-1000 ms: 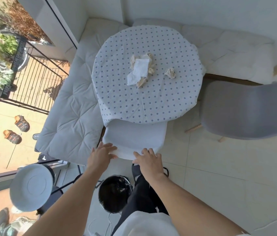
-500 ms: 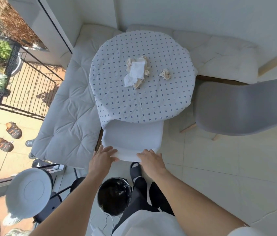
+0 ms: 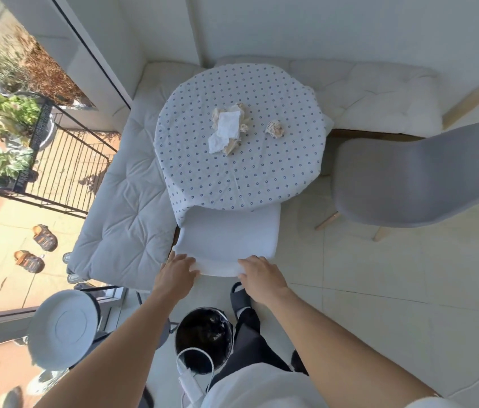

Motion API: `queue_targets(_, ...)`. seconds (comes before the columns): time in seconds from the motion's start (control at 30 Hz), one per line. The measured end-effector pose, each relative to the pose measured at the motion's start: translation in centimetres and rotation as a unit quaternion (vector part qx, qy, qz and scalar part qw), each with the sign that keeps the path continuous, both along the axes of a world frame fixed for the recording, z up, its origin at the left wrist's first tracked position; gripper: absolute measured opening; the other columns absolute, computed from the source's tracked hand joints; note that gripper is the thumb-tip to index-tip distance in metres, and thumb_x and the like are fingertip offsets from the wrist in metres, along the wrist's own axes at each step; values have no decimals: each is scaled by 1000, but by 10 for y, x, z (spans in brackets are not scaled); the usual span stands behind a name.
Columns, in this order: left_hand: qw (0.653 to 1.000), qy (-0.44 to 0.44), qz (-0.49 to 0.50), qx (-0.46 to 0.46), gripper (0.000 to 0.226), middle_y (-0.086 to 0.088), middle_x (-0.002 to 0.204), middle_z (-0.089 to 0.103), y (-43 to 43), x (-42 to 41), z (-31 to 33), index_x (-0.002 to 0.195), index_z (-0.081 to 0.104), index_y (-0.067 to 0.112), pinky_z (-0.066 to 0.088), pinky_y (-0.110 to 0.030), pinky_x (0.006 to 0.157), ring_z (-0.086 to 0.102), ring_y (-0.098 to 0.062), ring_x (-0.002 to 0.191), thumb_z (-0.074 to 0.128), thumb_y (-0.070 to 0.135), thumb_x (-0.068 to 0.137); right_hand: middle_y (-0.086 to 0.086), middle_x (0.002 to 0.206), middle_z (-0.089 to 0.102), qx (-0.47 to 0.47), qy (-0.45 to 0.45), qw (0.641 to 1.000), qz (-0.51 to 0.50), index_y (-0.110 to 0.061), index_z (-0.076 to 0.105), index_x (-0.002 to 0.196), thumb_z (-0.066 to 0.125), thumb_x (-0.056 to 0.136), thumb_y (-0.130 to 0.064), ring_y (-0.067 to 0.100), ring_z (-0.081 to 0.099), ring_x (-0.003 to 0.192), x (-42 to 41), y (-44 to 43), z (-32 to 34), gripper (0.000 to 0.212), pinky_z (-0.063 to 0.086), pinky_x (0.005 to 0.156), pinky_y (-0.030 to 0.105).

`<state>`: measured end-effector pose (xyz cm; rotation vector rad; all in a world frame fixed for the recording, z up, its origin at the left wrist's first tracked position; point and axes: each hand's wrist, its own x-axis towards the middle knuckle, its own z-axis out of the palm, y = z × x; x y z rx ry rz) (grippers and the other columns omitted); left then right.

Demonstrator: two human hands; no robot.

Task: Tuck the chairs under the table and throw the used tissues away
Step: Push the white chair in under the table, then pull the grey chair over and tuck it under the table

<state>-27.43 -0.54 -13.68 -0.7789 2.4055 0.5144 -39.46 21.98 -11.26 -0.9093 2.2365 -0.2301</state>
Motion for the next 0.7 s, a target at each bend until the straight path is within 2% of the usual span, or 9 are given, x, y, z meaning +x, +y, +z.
queue_targets(0.1,999,12,51,12,44,-7,145,55,27,-20,26,140,60,24,44,-45,109,48,-29,137,52,43,101,7,145,56,-25,-1,999,-46,-18,48,149,42,106,-34,32,49,133,-21,43,15,46,48,101,50)
queue_targets(0.2,998,53,43,13,40,-6,140,59,68,-43,51,138,61,22,48,-39,100,58,-26,124,51,38,103,7,149,54,-40,12,996,-78,-19,44,153,43,106,-37,31,48,136,-43,103,32,51,46,105,49)
queue_targets(0.27,996,80,33,14,37,-6,136,61,103,-61,68,136,63,23,45,-36,99,62,-24,117,51,35,103,8,147,55,-48,32,993,-100,-20,45,152,44,106,-38,31,50,135,-59,148,45,50,47,104,48)
queue_targets(0.43,989,142,0,30,32,0,138,64,197,-113,105,131,66,26,42,-36,109,58,-22,127,54,31,102,6,146,56,-64,68,979,-179,-22,50,150,47,103,-40,31,52,134,-98,268,67,50,48,104,48)
queue_targets(0.7,976,180,-73,101,34,-4,144,61,344,-198,157,134,66,21,41,-35,110,57,-24,131,53,24,103,9,142,62,-61,125,948,-285,-19,55,145,51,99,-44,32,55,132,-163,450,107,53,47,108,47)
